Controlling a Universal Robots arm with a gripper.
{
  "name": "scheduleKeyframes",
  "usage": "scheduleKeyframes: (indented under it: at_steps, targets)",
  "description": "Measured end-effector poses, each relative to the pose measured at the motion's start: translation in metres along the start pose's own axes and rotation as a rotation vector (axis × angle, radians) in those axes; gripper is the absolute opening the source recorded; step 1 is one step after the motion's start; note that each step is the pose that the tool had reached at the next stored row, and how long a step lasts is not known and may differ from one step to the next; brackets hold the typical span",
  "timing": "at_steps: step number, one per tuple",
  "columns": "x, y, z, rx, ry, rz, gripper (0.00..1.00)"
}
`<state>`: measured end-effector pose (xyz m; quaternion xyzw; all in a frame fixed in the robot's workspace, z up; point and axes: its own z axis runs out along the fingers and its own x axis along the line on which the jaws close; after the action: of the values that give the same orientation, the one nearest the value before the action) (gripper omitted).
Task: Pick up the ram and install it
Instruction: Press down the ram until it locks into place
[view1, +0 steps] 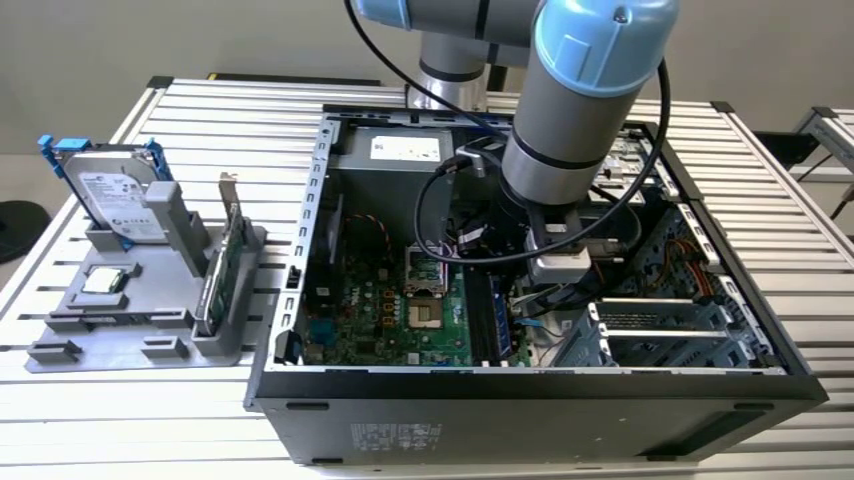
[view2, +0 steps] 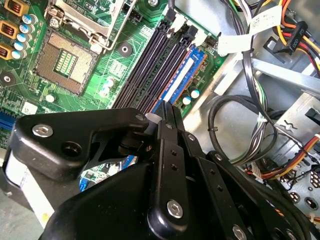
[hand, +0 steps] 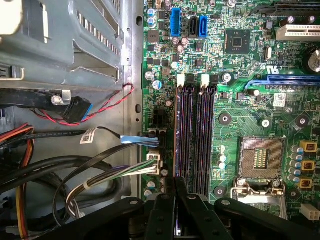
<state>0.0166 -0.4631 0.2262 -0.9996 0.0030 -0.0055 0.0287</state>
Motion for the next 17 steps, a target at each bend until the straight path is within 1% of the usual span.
scheduleKeyframes:
  at_steps: [6,9,11,14,17]
  targets:
    - [0.0,0.0,-0.0003,0.0001,0.0,0.0,0.0]
    - [0.0,-0.0002,-0.0043,0.0,0.0001,0.0,0.0]
    - [-0.0006,-0.0003,-0.005,0.0,0.0007,0.001,0.0]
    - [-0.0031,-0.0003,-0.0051,-0.0016,0.003,0.001,0.0]
    - [-0.0072,-0.0002,-0.0052,-0.0059,0.006,0.004,0.0]
